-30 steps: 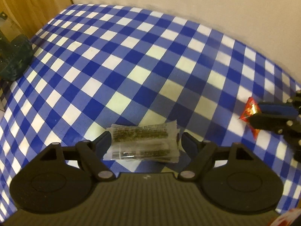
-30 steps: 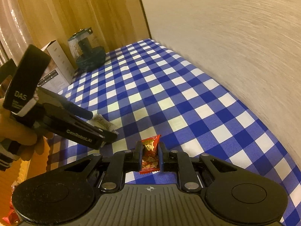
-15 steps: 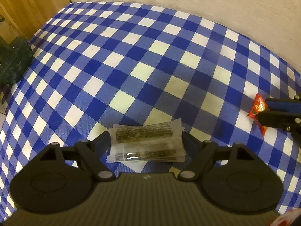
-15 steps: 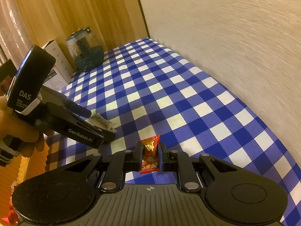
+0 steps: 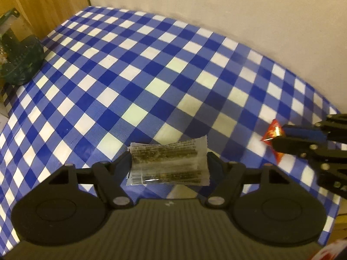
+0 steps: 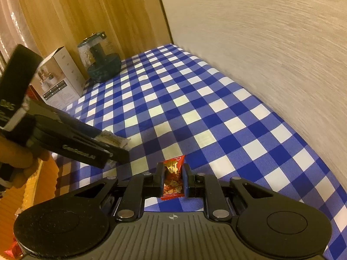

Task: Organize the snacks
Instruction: 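Carry the jerky packet and red-orange candy over the orange tray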

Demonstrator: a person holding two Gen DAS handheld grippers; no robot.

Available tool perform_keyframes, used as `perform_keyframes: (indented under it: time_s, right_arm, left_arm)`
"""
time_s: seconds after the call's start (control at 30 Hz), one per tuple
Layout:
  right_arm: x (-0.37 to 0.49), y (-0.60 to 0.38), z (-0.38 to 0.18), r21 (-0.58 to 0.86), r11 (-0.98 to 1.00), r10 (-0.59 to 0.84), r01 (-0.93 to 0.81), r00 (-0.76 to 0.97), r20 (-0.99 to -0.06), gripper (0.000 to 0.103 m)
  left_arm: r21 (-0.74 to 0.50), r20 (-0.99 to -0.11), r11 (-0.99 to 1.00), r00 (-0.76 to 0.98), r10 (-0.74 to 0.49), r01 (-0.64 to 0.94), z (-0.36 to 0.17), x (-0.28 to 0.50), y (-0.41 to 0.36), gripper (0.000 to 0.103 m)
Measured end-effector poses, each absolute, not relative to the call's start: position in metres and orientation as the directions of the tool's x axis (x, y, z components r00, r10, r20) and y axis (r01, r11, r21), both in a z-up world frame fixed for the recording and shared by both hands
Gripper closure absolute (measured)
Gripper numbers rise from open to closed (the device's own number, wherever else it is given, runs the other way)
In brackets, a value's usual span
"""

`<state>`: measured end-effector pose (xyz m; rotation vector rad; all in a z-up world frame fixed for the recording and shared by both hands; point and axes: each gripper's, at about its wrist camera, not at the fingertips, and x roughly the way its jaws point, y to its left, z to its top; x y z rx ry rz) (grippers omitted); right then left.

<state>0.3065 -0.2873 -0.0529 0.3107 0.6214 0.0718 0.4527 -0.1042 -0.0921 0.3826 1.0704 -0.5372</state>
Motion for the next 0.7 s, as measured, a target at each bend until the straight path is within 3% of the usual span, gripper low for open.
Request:
perform_keyframes:
  time_s: [0.7]
  right_arm:
    - [0.221, -0.251, -0.023, 0.336, 0.942, 0.187, 0.003, 0.826, -0.532, 0.086]
  left_arm:
    - [0.006, -0.811, 0.885, 0.52, -0.268, 0.465, -0.034, 0.297, -0.057, 0.031]
